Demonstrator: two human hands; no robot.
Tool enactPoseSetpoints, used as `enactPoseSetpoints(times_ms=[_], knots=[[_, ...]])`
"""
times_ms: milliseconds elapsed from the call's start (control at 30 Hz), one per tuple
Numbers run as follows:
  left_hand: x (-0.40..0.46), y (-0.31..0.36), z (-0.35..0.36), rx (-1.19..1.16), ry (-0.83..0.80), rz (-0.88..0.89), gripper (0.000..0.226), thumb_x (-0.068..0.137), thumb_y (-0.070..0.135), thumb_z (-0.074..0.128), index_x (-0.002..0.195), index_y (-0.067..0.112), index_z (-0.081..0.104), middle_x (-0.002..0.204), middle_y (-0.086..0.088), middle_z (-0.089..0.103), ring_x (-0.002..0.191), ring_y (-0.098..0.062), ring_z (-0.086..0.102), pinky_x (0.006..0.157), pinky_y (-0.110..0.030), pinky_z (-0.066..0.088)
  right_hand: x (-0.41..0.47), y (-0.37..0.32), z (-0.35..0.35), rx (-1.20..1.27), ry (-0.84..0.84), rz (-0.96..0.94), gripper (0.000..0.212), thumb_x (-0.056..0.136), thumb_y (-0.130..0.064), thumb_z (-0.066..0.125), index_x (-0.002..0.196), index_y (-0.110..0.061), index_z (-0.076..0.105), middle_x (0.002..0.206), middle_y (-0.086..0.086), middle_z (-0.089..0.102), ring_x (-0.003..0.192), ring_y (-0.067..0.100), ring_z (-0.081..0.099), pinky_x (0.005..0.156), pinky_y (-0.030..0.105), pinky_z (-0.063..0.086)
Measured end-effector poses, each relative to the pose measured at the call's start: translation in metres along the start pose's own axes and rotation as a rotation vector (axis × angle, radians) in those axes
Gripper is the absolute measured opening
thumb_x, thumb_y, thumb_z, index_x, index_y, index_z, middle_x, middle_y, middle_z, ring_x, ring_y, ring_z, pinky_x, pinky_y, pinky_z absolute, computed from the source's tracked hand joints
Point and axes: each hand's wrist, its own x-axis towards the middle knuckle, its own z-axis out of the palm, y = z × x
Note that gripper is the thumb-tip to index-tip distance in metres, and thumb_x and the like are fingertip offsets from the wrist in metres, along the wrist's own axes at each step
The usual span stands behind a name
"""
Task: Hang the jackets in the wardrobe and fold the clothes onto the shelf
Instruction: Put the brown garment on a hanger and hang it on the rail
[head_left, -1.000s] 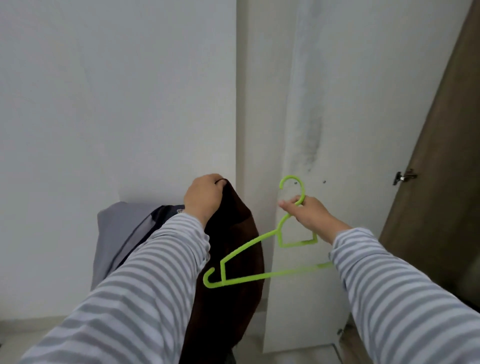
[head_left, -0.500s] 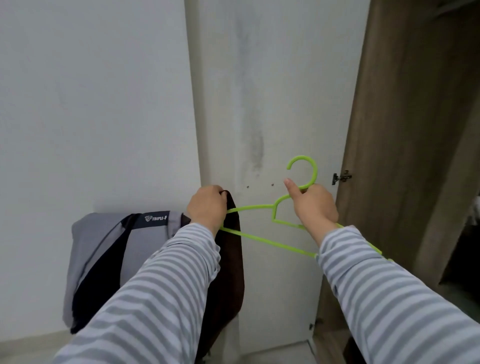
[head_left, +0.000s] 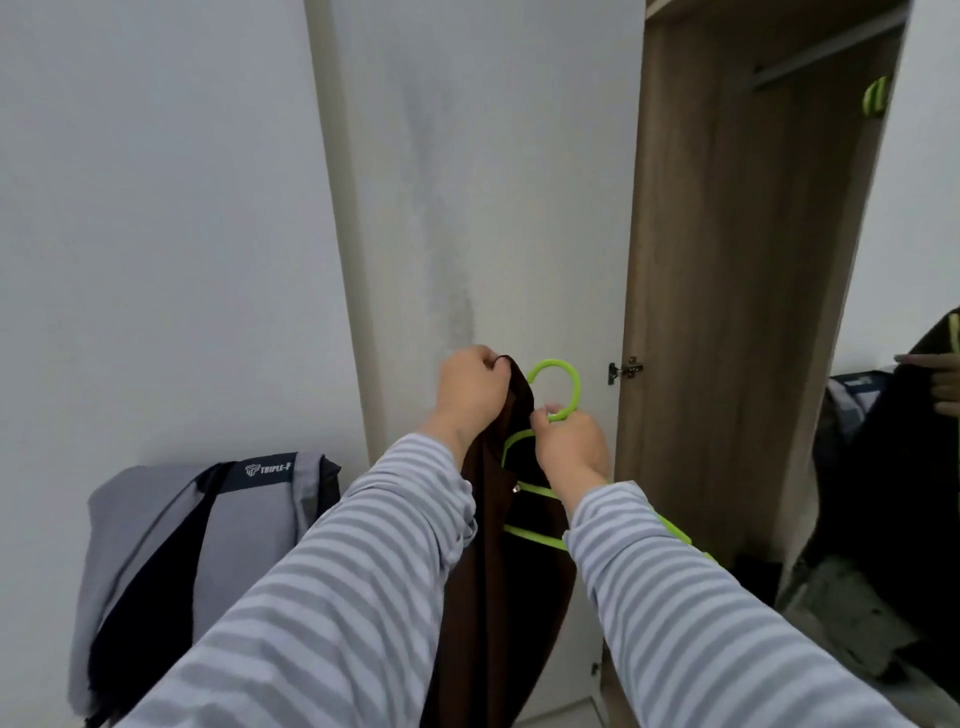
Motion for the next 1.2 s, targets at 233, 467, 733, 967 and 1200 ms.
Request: enactPoseSetpoints(times_ms=[233,467,733,967,1200], knots=[[-0.002,-0.008,-0.013,-0.218,-0.226,-0.045,0.021,0.095,0.022,0.051,0.078,0.014,0.060,0.063,0.000,0.052,0.060,-0.013,0.054,0.049,-0.020,0.051,0.007,-0.022,-0.014,-0.115,0.010,0.009,0.038,0.093,-0.040,0.042,0.079,-0.008,0.056,0.082,0.009,0.057,0.075,0.029,0.052,0.064,0.030,0.037],[-0.009,-0.072,-0.032,0.535,-0.286,0.151,0.066,0.094,0.063,0.010,0.115,0.027,0.061,0.111,-0.002,0.066,0.109,-0.026,0.059,0.093,-0.038,0.045,0.008,-0.045,-0.030,-0.127,0.107,-0.052,0.044,0.095,-0.039,0.042,0.061,-0.012,0.046,0.076,0.007,0.055,0.071,0.028,0.050,0.061,0.029,0.036],[-0.008,-0.084,-0.028,0.517,-0.130,0.361,0.042,0.101,0.043,0.021,0.085,0.016,0.049,0.086,-0.006,0.064,0.085,-0.029,0.060,0.071,-0.036,0.043,0.006,-0.048,-0.028,-0.132,0.179,-0.049,0.043,0.096,-0.039,0.041,0.062,-0.013,0.045,0.079,0.008,0.057,0.073,0.028,0.052,0.059,0.029,0.035],[-0.004,-0.047,-0.004,0.661,0.028,0.482,0.054,0.102,0.041,0.016,0.091,0.015,0.062,0.086,-0.007,0.069,0.082,-0.030,0.064,0.065,-0.035,0.040,0.011,-0.056,-0.032,-0.105,0.197,-0.086,0.037,0.096,-0.040,0.042,0.081,-0.008,0.052,0.082,0.008,0.056,0.078,0.028,0.050,0.067,0.031,0.036],[0.007,-0.038,-0.005,0.553,0.031,0.444,0.054,0.088,0.068,0.032,0.073,0.022,0.056,0.079,-0.005,0.069,0.081,-0.027,0.064,0.062,-0.031,0.040,0.015,-0.056,-0.048,-0.086,-0.077,-0.179,0.059,0.090,-0.062,0.039,0.066,-0.014,0.063,0.057,0.002,0.067,0.059,0.015,0.065,0.069,0.029,0.046]])
